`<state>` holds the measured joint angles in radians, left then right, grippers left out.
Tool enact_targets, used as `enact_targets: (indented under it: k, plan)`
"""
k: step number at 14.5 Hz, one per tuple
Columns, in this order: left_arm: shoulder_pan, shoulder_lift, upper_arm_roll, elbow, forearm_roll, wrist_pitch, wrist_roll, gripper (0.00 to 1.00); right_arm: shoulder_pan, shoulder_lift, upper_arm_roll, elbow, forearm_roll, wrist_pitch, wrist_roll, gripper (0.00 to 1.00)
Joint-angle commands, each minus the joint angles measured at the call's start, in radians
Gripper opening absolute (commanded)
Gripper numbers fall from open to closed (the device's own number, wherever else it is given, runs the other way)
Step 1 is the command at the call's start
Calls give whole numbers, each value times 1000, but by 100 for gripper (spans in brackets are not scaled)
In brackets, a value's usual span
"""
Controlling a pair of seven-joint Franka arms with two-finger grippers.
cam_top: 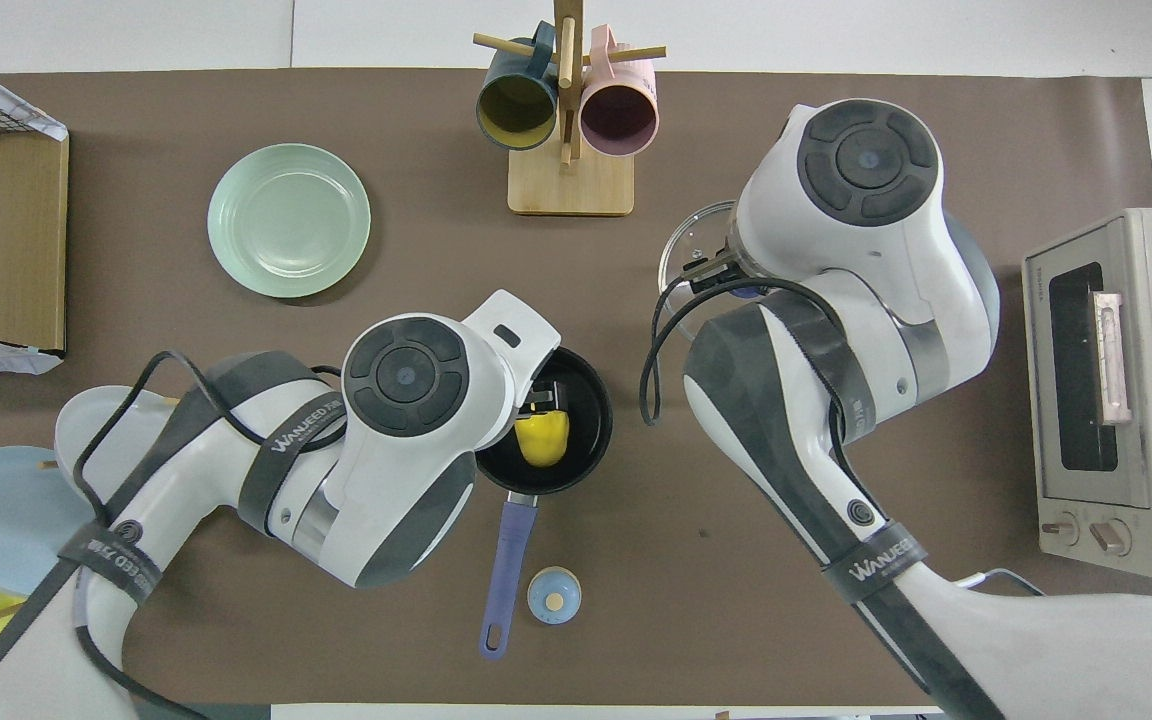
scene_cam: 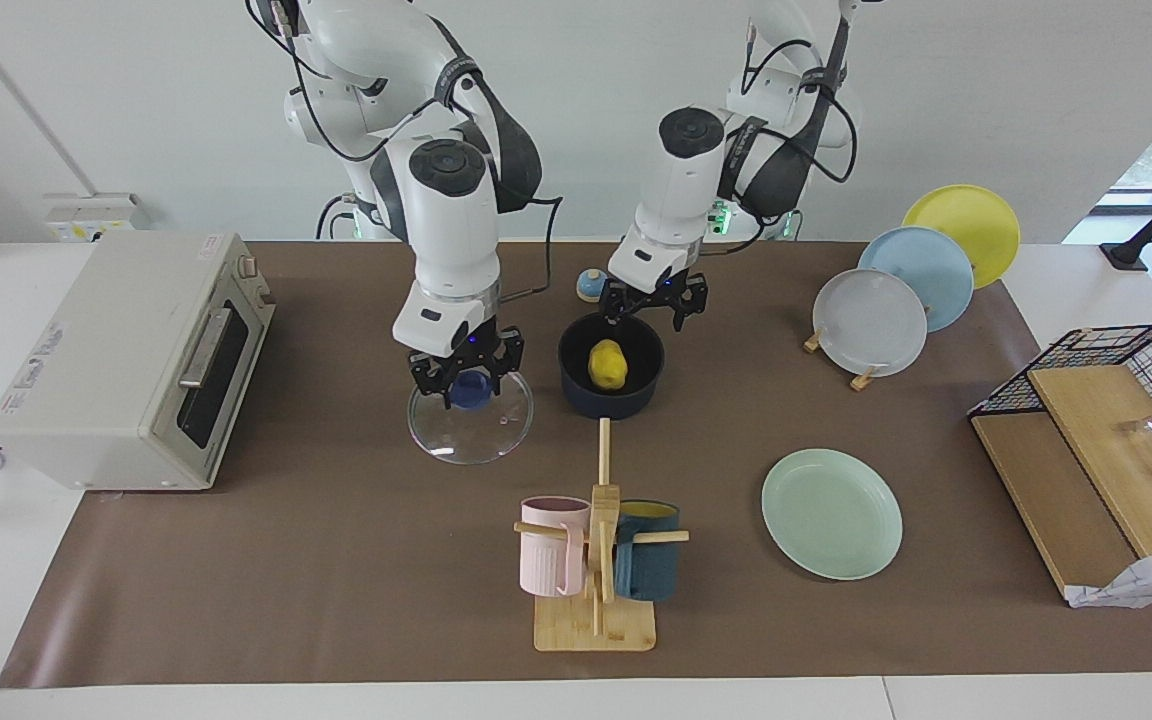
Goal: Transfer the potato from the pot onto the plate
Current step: 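Lift the lid with the right gripper while the left gripper reaches the pot, then set the lid on the table with the right gripper while the left gripper grasps potato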
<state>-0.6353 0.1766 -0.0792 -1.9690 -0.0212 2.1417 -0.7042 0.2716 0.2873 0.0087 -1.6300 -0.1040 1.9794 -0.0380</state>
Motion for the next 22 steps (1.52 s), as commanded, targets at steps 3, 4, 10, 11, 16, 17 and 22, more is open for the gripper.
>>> enact_targets:
  k: [3, 4, 10, 11, 16, 17, 22]
  plan:
    - [-50, 40, 15, -13, 18, 49, -78, 100, -104, 16, 16, -47, 0, 117, -81, 62]
    - [-50, 41, 15, -11, 18, 52, -86, 100, -121, 41, 16, -44, -2, 131, -88, 62]
    - [-55, 64, 16, -13, 20, 55, -87, 100, -178, 145, 16, -48, 1, 216, -88, 62]
    - [-55, 69, 16, -13, 18, 55, -87, 100, -183, 148, 14, -51, 1, 217, -85, 62]
    - [-55, 90, 16, -13, 18, 73, -93, 100, -201, 147, 14, -116, 1, 254, -74, 66]
    - [-57, 92, 15, -13, 18, 82, -106, 100, -199, 147, 14, -116, 1, 254, -74, 71]
    - [-69, 100, 16, -13, 18, 92, -110, 100, -201, 121, 16, -94, 3, 220, -60, 100]
